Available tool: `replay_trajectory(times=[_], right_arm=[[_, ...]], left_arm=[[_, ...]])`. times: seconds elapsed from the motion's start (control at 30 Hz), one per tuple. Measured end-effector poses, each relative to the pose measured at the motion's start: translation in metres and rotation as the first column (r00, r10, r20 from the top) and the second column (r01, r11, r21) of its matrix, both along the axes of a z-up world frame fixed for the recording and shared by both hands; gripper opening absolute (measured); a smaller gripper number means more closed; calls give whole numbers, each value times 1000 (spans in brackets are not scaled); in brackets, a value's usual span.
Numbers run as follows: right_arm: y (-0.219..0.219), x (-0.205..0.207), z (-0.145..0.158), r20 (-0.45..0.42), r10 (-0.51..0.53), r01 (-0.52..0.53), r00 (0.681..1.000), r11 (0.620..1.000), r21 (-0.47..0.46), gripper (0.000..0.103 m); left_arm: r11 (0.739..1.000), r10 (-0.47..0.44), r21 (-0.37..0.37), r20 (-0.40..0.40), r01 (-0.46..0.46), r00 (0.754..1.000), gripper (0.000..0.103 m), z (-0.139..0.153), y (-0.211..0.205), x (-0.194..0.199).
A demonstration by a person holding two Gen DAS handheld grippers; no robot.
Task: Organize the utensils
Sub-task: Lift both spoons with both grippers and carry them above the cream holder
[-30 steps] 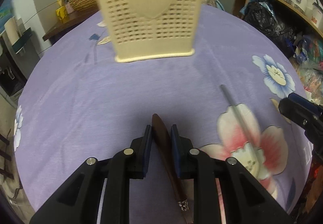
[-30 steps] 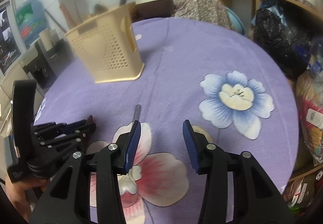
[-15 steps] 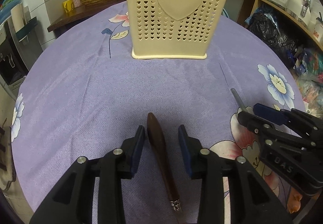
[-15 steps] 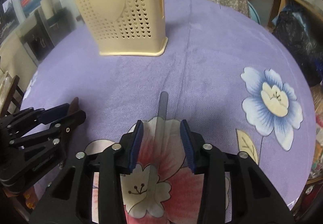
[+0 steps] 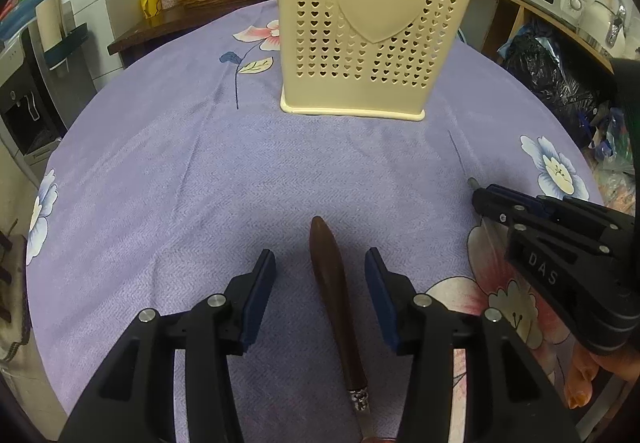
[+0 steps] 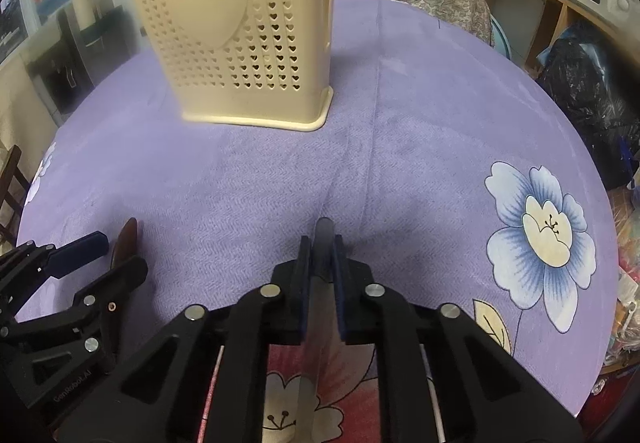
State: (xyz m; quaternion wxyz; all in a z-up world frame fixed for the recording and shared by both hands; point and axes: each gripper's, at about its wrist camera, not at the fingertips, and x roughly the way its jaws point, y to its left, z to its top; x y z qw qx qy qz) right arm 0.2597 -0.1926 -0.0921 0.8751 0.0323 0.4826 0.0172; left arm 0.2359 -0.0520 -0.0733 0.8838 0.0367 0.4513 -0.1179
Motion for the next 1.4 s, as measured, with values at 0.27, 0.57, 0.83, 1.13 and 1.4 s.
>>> replay_trajectory(times=[0.27, 0.57, 0.83, 1.13, 1.4], right_arm=[[-14, 2, 3, 26, -5, 2, 1000, 995, 101, 10], [-26, -20, 34, 150, -20, -8, 988, 982, 189, 10], [-45, -46, 78, 285, -42, -25, 958, 974, 227, 10], [-48, -68, 114, 399, -51, -34, 916, 978, 204, 10], [-45, -64, 113, 423, -41, -56, 905, 975, 215, 10]], left_arm=[[1000, 17, 12, 2, -17, 1000, 45, 0, -3, 6], [999, 28, 27, 14, -29, 1000, 17, 2, -6, 11], [997, 49, -69, 173, -38, 984, 16, 54, 6, 0], [992, 61, -124, 366, -17, 929, 15, 116, 10, -20], [992, 52, -123, 370, -7, 927, 15, 116, 2, -15]])
